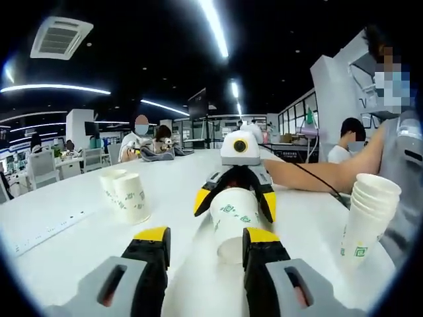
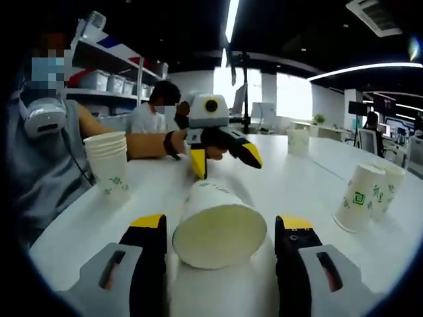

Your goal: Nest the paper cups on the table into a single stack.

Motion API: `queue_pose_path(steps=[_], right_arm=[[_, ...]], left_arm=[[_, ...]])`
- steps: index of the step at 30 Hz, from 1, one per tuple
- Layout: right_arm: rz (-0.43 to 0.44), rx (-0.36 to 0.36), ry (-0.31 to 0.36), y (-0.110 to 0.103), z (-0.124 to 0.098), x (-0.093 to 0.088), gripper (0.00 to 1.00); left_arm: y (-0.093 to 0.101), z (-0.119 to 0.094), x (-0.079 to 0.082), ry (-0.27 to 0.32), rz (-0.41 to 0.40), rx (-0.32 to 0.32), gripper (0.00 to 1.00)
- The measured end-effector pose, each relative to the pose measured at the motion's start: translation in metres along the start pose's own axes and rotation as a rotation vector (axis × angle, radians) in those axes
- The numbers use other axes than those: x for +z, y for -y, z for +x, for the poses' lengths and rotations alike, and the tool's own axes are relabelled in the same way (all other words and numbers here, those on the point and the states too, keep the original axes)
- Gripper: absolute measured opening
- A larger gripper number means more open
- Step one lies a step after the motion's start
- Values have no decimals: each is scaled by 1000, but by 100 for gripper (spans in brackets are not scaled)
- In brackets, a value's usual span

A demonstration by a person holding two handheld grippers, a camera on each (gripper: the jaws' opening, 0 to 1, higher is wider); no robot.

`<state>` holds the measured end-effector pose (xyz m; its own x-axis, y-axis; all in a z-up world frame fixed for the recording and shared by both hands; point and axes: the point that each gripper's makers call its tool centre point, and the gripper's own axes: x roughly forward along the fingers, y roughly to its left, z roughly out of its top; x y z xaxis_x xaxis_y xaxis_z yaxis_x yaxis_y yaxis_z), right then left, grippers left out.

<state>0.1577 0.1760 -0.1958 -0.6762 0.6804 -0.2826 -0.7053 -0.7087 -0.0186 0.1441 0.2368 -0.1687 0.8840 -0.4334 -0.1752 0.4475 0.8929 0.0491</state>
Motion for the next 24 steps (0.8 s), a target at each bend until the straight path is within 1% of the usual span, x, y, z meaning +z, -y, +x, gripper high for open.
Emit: queue_pose_path(steps=[2,5,7,10,12,14,17,18,19,21,24], right_arm=[[-4,6,-12,-1,-1,-4,69],[-4,19,-23,0,-4,-8,67],[-4,10,-31,3,-4,-11,65],[-5,2,-23,6,-6,-9,61],[-12,-5,-7,7,-8,-4,58],[-16,-9,1,7,-8,-2,57],[-17,-10,-3,4,-6,-3,56],[-15,-12,-4,3,-6,-3,56],[-14,-13,-5,3,-6,-3,56],[-14,-14,-6,0,-3,-3,55],[-13,-20,-7,1,-3,-3,55]], left_arm=[[-6,0,0,0,2,2,46],[1,1,0,0,2,5,46],[0,1,0,1,1,5,46],[-1,1,0,1,2,5,46],[-6,0,1,6,-1,6,46],[-8,-1,4,16,-8,3,46],[-2,-2,12,47,-33,-5,46],[4,-2,15,59,-64,-30,45],[12,-1,17,64,-79,-53,45],[21,1,21,66,-74,-73,44],[32,6,22,57,-50,-94,44]])
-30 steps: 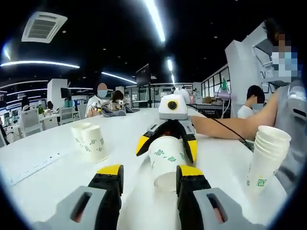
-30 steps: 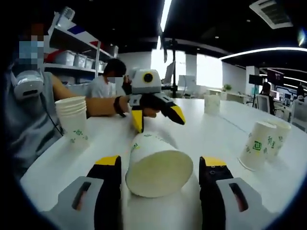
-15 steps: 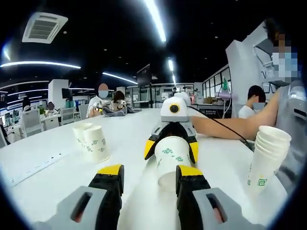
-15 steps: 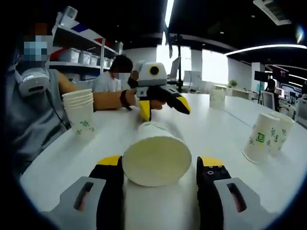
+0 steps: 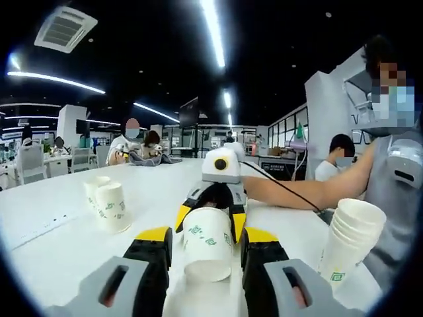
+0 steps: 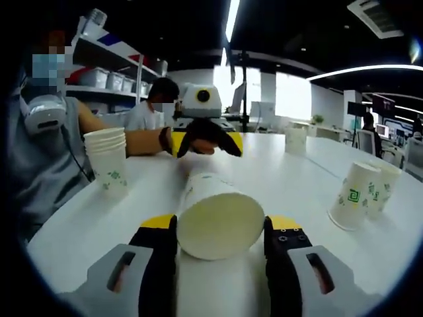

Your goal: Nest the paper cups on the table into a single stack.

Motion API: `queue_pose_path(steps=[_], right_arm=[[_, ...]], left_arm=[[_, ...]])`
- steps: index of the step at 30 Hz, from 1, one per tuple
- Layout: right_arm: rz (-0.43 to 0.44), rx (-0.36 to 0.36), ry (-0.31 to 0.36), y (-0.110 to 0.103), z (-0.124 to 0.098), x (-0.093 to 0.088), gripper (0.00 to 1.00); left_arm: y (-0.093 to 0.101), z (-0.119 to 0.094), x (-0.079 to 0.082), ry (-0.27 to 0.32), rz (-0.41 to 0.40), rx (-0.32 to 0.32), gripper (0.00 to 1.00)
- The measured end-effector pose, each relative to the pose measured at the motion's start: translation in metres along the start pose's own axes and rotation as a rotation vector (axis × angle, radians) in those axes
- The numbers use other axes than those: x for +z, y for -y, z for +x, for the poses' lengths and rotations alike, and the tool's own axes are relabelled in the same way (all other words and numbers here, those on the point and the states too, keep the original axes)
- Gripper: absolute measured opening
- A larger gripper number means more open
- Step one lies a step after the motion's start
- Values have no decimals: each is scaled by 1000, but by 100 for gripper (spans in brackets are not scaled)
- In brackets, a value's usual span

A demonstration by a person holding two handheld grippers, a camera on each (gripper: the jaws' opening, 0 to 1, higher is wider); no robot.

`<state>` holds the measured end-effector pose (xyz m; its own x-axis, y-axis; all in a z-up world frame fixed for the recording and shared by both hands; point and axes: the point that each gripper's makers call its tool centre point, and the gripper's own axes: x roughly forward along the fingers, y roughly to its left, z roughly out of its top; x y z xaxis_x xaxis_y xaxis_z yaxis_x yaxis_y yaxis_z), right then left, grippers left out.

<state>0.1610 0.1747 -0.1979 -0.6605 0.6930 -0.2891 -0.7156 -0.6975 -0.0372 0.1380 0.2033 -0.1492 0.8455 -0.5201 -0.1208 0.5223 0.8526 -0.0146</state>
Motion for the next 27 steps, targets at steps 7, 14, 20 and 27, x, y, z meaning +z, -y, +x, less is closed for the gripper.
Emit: queue_pose_path(steps=[7,14,20,27], right_arm=[[-1,-17,-4,1,0,-1,55],[-4,-22,-8,2,1,-1,55],[-3,-24,-10,-3,3,0,55],[-2,-3,-26,-3,1,-4,65]], left_arm=[[-8,-1,-19,-83,17,40,34],[-2,2,-21,-94,28,42,27],[5,5,-25,-104,23,22,25],[7,4,-26,-114,38,34,24]])
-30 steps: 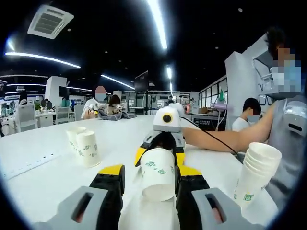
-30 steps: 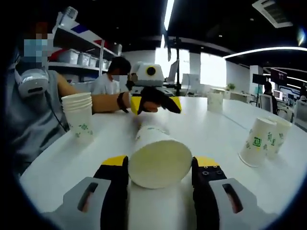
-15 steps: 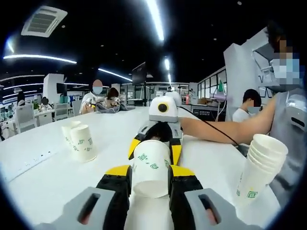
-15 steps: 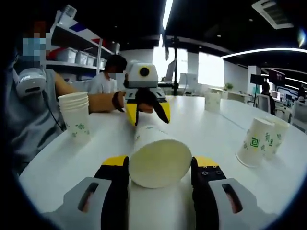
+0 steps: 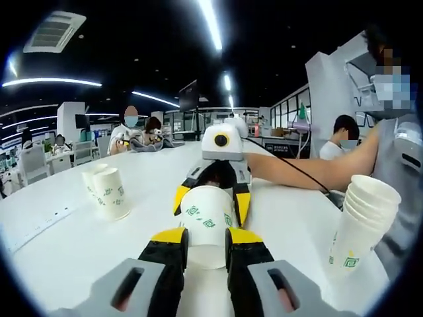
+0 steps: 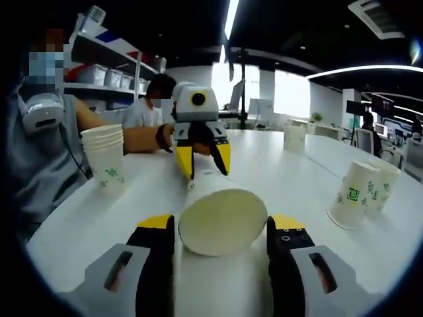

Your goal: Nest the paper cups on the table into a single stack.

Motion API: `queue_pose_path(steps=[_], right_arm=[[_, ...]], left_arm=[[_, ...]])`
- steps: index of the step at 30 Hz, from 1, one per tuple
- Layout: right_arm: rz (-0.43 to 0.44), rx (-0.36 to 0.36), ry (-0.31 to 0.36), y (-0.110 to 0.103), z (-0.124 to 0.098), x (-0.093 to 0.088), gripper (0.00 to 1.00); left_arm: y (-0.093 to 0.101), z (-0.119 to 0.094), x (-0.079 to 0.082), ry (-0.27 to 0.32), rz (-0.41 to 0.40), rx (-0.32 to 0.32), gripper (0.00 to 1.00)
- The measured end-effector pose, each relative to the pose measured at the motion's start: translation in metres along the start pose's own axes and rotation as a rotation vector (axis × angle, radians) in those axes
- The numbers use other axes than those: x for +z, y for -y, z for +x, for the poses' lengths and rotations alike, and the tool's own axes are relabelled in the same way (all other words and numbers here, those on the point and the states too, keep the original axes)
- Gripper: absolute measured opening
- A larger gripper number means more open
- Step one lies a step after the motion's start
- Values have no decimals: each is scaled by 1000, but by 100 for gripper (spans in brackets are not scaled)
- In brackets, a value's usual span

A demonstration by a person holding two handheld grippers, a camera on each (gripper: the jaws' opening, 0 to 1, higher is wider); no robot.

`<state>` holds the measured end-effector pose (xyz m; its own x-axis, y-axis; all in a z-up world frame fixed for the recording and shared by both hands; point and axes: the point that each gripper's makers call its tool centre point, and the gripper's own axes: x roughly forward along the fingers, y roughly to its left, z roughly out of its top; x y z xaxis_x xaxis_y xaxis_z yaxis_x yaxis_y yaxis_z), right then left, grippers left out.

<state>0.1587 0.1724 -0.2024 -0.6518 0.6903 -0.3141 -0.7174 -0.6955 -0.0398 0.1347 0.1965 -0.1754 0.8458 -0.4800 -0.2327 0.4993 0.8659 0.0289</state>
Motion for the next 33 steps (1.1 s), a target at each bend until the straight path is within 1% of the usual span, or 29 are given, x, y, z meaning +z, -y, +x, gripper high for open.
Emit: queue_pose_path(steps=[1,5,7,10,13,16,19,22,24,25,29,30,33], right_arm=[[0,3,-4,1,-1,-1,67],[2,-1,-5,4,-4,-3,67],[4,-1,3,5,-6,-2,65],[8,5,28,9,-9,0,61],[6,29,53,5,-7,2,57],[0,31,43,6,-5,1,54],[-10,27,56,8,-8,4,54],[-19,15,92,10,-12,14,54],[-28,5,126,12,-15,22,54],[-31,-2,145,9,-15,28,54],[-43,-18,178,8,-14,38,54],[-49,-23,185,7,-14,41,54],[-68,-42,210,8,-12,50,54]], left_arm=[[1,0,0,0,1,-1,24],[4,0,0,0,4,-7,24],[5,0,0,0,5,-8,24],[0,0,0,0,6,-11,24],[1,0,0,2,4,-15,24],[2,0,0,4,2,-20,24],[-2,0,0,5,14,-19,25],[-4,0,0,5,16,-18,25],[-5,0,0,5,18,-16,25],[-5,-1,0,3,20,-15,25],[-8,-1,-2,-6,24,-13,25],[-12,-1,-3,-8,23,-14,25],[-16,-1,-6,-20,26,-10,25]])
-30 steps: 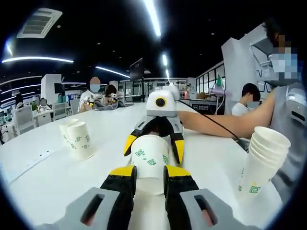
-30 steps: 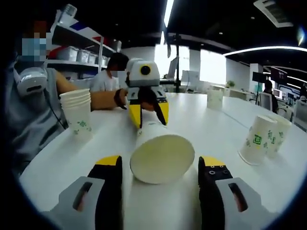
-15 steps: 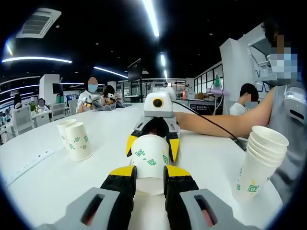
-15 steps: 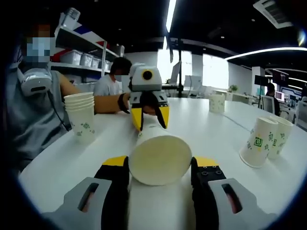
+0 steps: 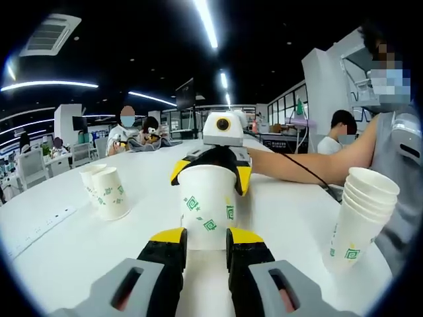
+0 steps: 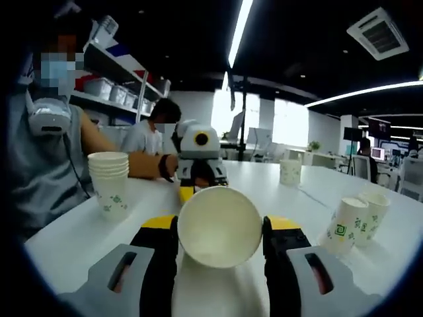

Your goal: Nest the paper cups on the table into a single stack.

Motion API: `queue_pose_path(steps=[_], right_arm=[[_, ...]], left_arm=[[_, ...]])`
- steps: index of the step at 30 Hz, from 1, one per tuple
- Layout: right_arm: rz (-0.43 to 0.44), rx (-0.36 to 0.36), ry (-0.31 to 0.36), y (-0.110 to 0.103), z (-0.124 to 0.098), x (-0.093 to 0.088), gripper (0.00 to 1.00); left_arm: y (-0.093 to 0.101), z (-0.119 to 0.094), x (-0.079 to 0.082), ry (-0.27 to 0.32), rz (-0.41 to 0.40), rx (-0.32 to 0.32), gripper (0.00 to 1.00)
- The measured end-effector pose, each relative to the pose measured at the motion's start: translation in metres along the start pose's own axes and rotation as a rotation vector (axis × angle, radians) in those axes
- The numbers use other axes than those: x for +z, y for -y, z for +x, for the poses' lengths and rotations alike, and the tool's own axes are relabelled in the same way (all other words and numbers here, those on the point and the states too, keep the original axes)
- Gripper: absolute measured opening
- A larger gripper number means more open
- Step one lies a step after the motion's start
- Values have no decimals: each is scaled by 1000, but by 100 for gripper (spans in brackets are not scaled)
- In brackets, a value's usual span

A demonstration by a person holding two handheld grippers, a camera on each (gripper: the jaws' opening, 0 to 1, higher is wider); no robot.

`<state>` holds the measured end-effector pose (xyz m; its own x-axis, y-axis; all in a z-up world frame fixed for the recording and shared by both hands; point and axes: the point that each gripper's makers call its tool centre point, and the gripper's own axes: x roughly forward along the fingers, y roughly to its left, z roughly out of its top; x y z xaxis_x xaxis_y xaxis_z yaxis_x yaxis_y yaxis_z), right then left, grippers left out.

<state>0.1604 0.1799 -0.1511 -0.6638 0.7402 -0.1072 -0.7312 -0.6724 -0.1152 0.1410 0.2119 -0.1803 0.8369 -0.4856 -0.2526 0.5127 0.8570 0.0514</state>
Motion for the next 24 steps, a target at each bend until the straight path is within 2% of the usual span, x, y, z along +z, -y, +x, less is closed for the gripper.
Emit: queue_pose_path(steps=[12,14,24], right_arm=[[-63,-24,21,-11,20,12,51],[-86,-26,16,-13,23,13,45],[-78,-8,-3,-16,24,9,48]], left_arm=[[-6,3,-10,-36,-4,-9,25],[-2,4,-11,-38,-5,-11,25],[15,4,-11,-42,-2,-11,25]])
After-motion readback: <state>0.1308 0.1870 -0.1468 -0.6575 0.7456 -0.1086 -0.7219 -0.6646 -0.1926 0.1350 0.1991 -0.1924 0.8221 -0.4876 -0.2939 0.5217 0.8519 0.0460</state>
